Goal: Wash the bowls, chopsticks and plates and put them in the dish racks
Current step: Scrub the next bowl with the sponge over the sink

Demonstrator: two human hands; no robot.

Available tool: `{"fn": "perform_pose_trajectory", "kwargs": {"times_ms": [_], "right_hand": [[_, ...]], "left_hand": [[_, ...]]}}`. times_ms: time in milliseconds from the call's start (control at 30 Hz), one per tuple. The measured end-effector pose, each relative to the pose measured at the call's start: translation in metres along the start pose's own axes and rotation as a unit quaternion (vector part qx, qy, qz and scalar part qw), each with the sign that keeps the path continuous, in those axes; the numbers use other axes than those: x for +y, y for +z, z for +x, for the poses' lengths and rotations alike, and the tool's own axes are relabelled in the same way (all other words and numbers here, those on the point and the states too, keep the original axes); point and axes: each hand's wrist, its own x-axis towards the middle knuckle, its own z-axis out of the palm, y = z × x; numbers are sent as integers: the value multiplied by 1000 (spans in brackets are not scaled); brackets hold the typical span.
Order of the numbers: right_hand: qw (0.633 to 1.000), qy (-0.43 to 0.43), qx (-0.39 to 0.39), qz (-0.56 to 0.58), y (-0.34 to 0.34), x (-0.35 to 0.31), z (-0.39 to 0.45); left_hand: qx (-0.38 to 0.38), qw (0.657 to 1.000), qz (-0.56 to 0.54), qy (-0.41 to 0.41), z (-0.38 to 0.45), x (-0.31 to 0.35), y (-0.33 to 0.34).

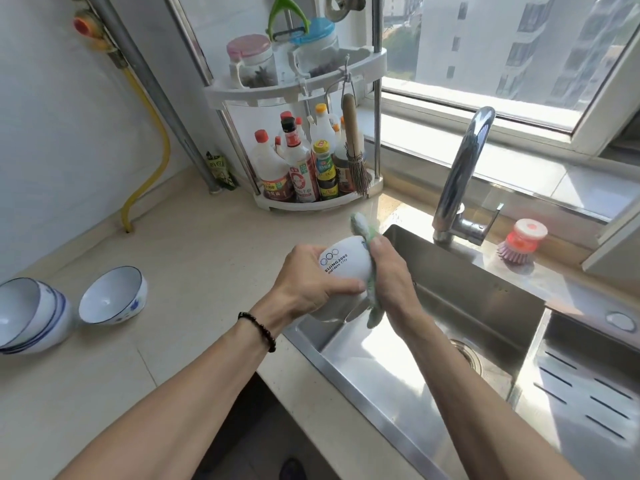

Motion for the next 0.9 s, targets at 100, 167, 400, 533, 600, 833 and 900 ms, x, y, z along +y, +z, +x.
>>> {"fn": "perform_pose_trajectory", "kwargs": {"times_ms": [100, 167, 400, 533, 600, 833, 900], "right_hand": [[998, -23, -26, -46, 2, -1, -1], [989, -80, -58, -110, 10, 5, -8], [995, -36, -22, -91, 12, 1, 0], [999, -29, -18, -28, 13, 3, 0], [984, 90, -31, 150, 4, -2, 10], [948, 217, -5, 231, -15, -5, 14], [979, 164, 17, 123, -20, -14, 16]], "left_hand": [[34, 999, -32, -1, -3, -3, 3], [53, 998, -19, -1, 0, -4, 0], [50, 998, -21, 9, -5, -8, 1], [22, 999, -18, 23, -6, -3, -4], [6, 997, -69, 35, -13, -2, -9], [-108, 972, -204, 35, -24, -11, -19], [-154, 977, -146, 7, -19, -3, -26]]}}
